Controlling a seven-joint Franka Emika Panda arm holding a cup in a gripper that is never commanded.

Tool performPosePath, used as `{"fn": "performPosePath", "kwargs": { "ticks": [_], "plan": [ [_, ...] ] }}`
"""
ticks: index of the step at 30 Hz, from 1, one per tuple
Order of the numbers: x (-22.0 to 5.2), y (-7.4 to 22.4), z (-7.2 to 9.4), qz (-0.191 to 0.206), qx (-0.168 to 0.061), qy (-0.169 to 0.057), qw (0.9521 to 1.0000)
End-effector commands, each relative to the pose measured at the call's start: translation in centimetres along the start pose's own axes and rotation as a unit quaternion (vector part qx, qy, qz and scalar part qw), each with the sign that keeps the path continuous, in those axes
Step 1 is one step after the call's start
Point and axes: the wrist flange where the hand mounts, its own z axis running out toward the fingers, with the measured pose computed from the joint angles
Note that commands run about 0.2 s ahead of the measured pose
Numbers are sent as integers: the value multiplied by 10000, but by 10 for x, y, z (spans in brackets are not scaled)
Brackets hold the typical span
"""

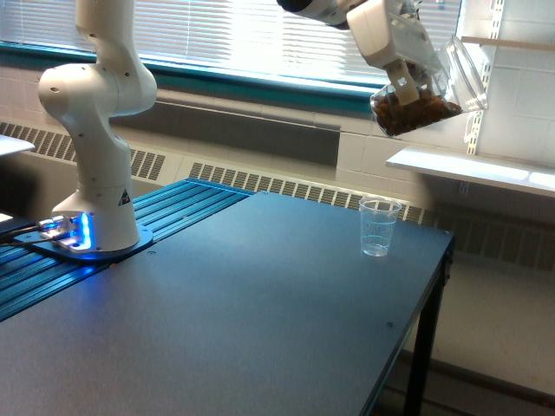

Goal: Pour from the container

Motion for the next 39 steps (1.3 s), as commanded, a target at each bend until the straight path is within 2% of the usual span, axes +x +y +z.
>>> {"fn": "performPosePath", "kwargs": {
  "ticks": [1,9,18,23,39],
  "plan": [
    [-2,-8,-7,-74,-16,53,10000],
    [-11,-10,-9,-187,29,29,9998],
    [-22,-22,-15,-551,170,82,9983],
    [-30,-21,-19,-697,174,117,9973],
    [-76,-14,-34,-1218,294,171,9920]
  ]
}}
